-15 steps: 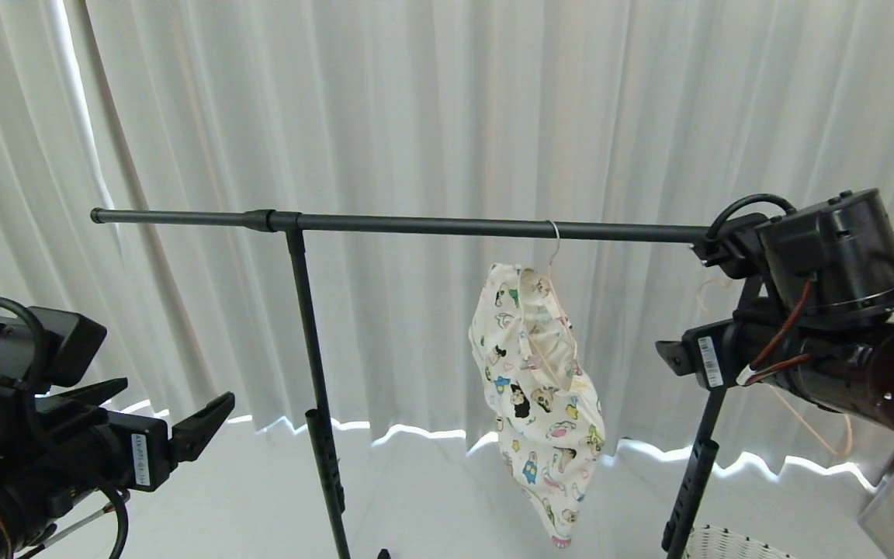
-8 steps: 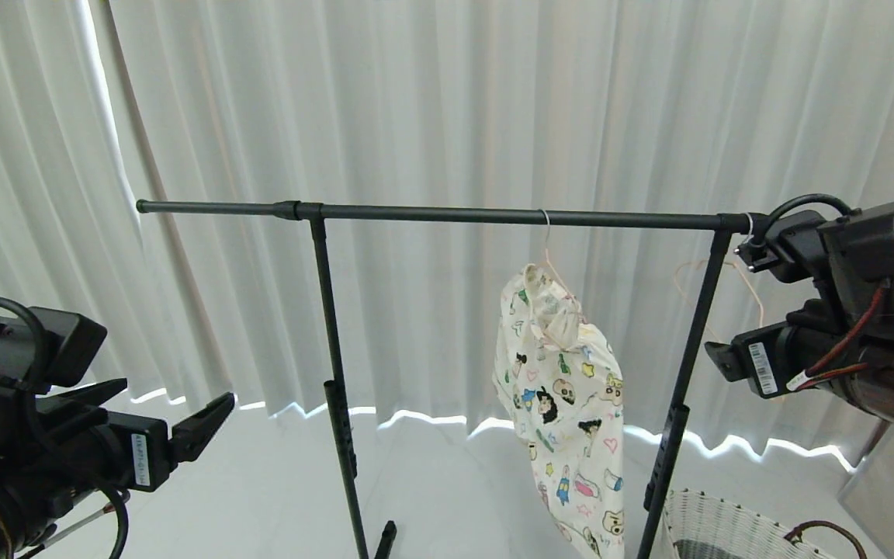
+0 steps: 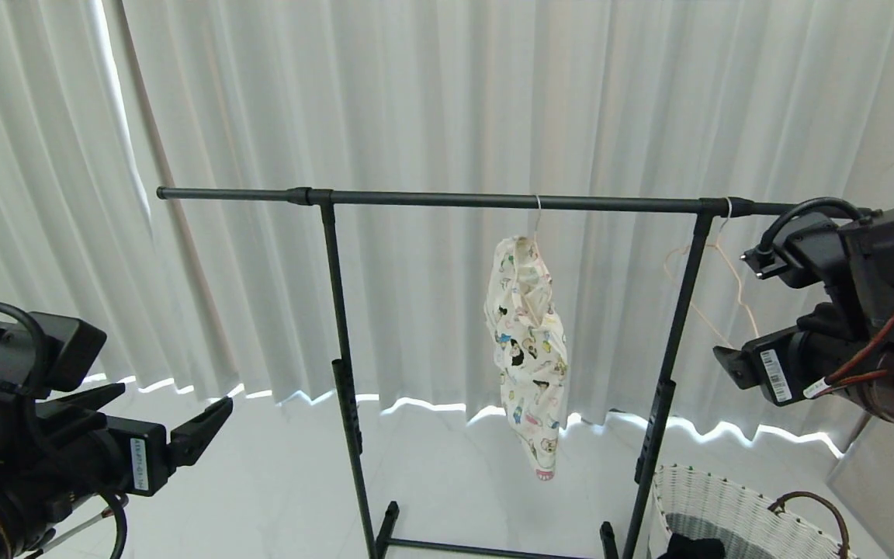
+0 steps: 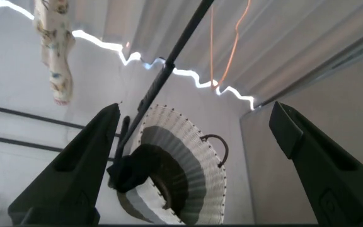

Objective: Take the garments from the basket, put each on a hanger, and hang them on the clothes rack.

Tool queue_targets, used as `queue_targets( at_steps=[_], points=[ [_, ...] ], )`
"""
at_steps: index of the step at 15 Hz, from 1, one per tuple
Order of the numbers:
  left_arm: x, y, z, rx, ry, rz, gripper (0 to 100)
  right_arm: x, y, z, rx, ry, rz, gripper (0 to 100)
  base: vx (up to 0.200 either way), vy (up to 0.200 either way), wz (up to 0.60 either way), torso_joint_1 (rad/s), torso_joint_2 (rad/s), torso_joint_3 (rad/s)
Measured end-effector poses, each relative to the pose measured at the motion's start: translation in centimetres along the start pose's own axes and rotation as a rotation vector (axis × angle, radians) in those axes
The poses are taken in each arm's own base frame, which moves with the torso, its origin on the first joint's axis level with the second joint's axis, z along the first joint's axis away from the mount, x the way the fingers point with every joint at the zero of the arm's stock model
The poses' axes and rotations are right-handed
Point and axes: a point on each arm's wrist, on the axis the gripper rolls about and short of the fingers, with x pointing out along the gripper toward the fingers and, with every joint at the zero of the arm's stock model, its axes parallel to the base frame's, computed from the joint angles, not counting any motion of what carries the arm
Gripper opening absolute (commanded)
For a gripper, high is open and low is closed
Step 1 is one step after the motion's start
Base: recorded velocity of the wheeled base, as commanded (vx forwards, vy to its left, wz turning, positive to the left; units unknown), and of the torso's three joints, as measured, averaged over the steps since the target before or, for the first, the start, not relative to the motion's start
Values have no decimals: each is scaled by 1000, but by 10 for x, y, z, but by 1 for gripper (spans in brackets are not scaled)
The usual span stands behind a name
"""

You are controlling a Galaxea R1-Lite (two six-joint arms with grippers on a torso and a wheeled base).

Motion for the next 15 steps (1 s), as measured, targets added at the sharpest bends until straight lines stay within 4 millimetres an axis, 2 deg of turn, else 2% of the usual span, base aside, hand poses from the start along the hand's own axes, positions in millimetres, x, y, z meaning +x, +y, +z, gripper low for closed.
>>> queue_targets(
  at_steps=[4,13,15],
  points=[
    [0,-1,-6,18,20,-2,100,-2,-2,-13,-24,25,-26,100,0,0,0,-225,500,275],
    [5,0,-10,57,61,52,100,-17,-22,-84,-96,124,-91,100,0,0,0,-206,489,288],
    [5,-1,-10,58,64,52,100,-18,-28,-93,-91,143,-112,100,0,0,0,-171,464,283]
  ],
)
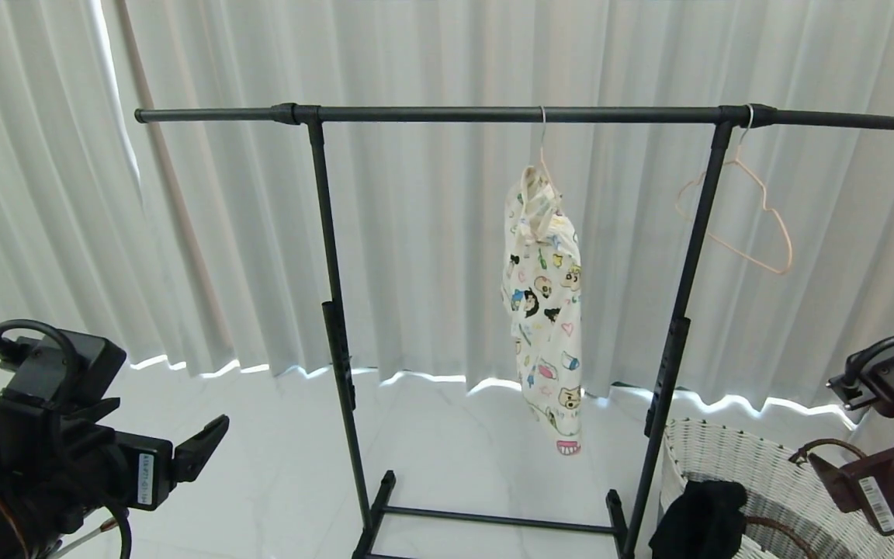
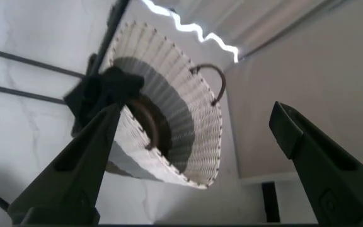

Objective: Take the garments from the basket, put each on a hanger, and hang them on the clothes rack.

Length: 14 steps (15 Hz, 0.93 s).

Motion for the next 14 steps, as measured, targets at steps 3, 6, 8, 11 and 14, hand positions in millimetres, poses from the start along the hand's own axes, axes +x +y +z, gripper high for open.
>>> queue_targets(
  at_steps=[3,6,8,11,14],
  points=[
    [1,0,0,24,2,0,100,4,-3,-15,-5,44,-23,100,0,0,0,-152,429,272],
    [1,0,1,60,-1,-4,100,9,-1,-33,-29,89,-6,100,0,0,0,-40,128,82],
    [0,-3,1,67,-6,-23,100,12,3,-41,-22,88,37,100,0,0,0,0,0,0],
    [-2,-13,1,87,-17,-83,100,18,6,-58,-49,153,82,100,200,0,0,-4,4,5],
    [-7,-29,-5,134,-17,-178,100,26,10,-65,-62,211,93,100,200,0,0,4,2,2]
  ],
)
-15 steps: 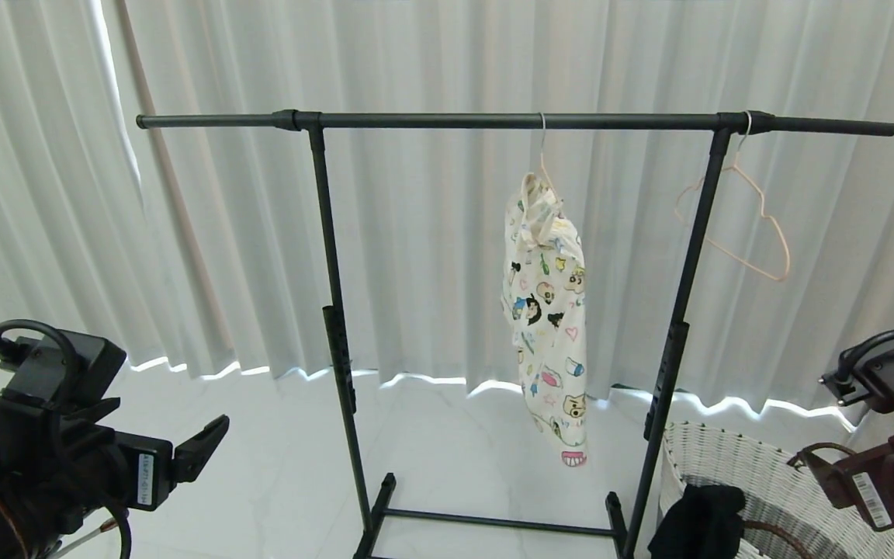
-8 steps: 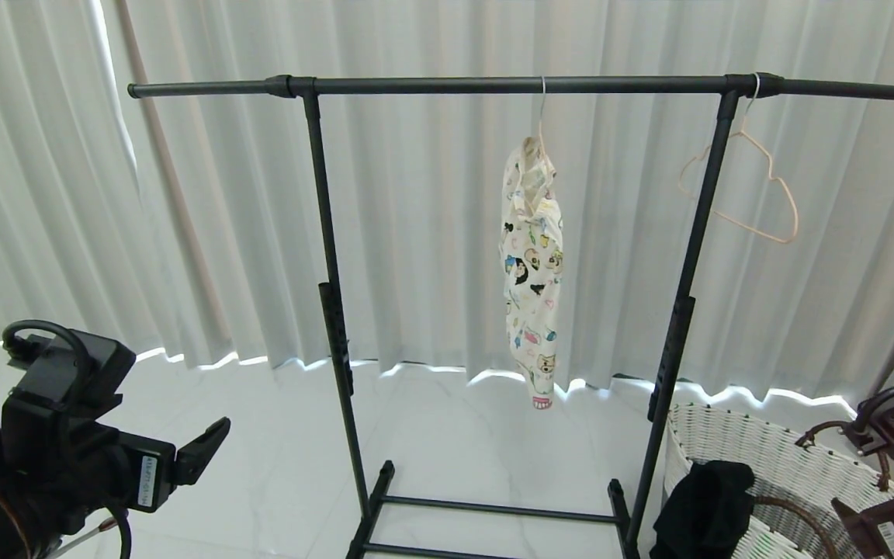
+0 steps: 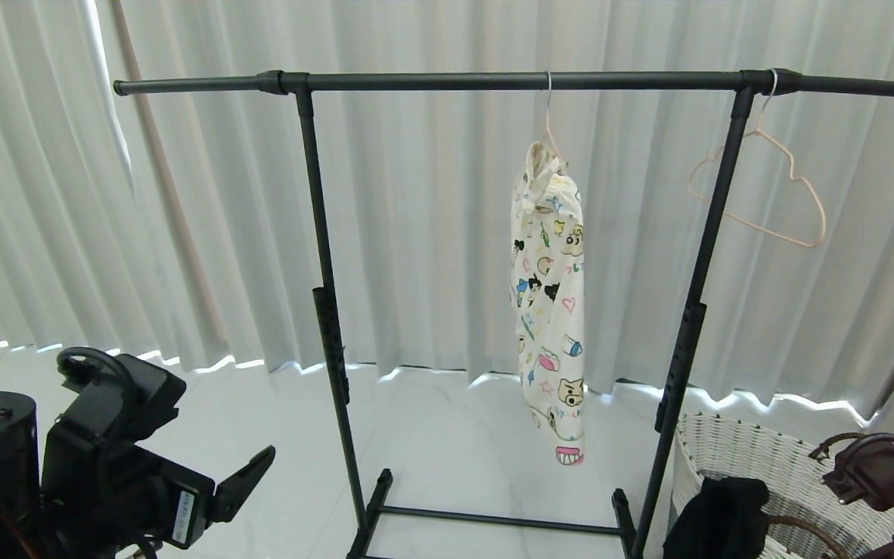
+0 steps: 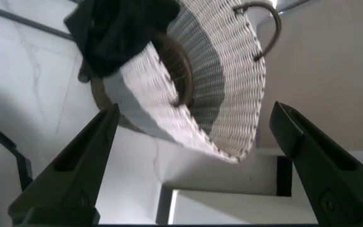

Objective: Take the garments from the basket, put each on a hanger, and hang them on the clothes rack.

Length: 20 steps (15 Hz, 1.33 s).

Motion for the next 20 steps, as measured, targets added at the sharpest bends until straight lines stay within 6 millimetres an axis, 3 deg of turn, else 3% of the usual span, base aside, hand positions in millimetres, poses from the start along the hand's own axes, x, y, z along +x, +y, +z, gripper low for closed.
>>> queue_targets(
  at_steps=[5,14,20],
  points=[
    [-1,-7,-3,-12,5,-39,100,18,12,2,-60,79,-4,100,200,0,0,3,2,4],
    [2,-9,-12,-117,52,-37,100,40,20,2,-164,204,2,100,0,0,0,0,0,0],
    [3,-9,-13,-112,58,-37,100,77,40,16,-182,238,-3,100,0,0,0,0,0,0]
  ],
)
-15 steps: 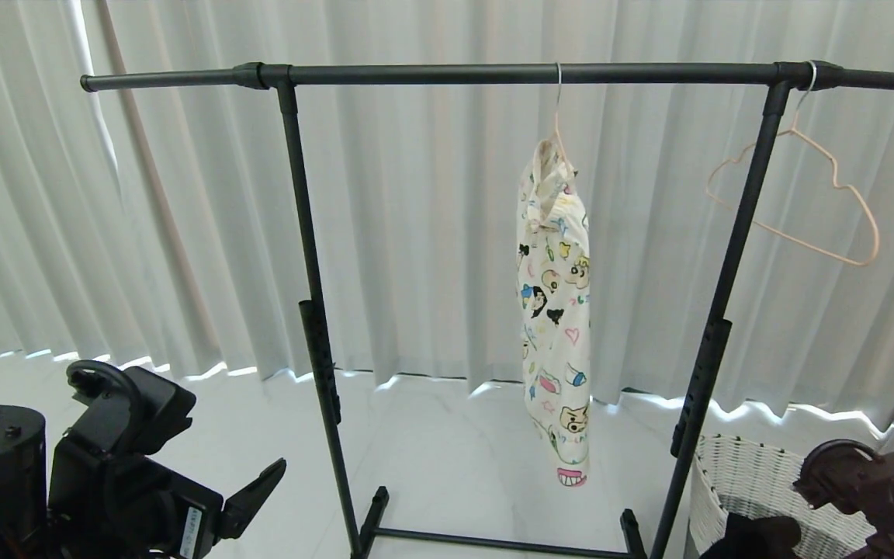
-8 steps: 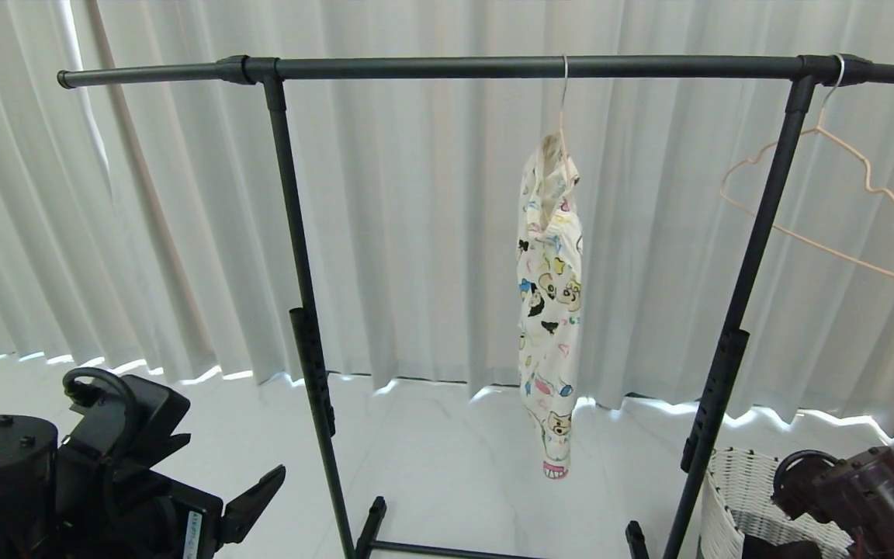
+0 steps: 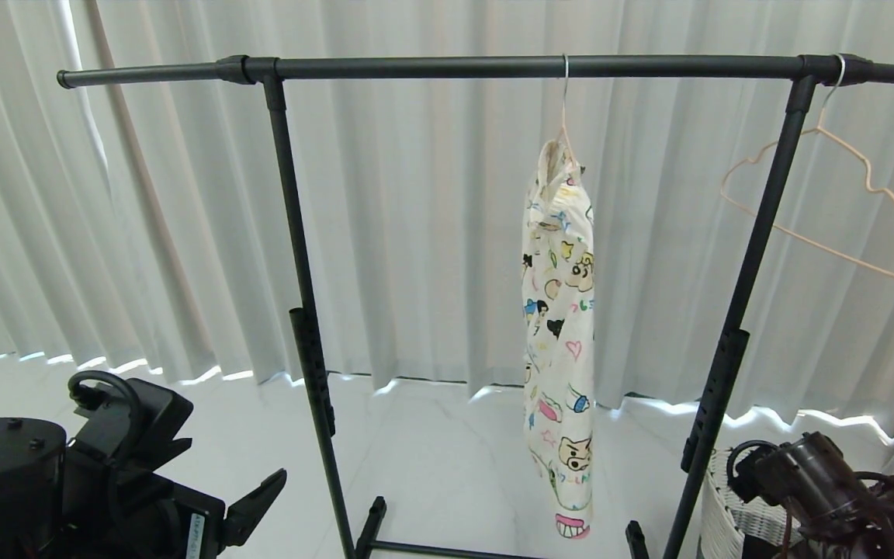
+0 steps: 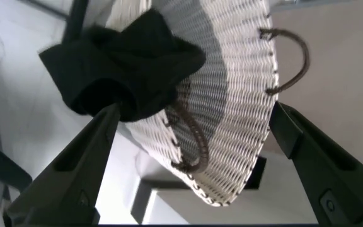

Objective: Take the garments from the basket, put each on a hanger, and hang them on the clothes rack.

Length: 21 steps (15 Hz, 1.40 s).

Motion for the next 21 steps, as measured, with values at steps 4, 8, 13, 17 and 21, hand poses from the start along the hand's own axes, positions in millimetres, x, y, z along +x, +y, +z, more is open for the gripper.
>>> queue_targets(
  at_steps=[4,8,13,17,21],
  points=[
    [0,0,0,0,-1,1,100,24,2,4,23,66,-23,100,0,0,0,0,0,0],
    [0,0,0,0,-1,1,100,34,3,4,30,89,-30,0,0,0,0,0,0,0],
    [-1,0,-1,-1,-1,2,100,37,3,3,42,106,-34,0,0,0,0,0,0,0],
    [-1,1,-2,-2,6,51,100,24,-1,8,56,48,-23,0,0,0,0,0,0,0],
    [-3,1,-9,-1,25,55,100,-25,-20,36,34,-33,1,0,-100,0,0,4,1,5]
  ],
)
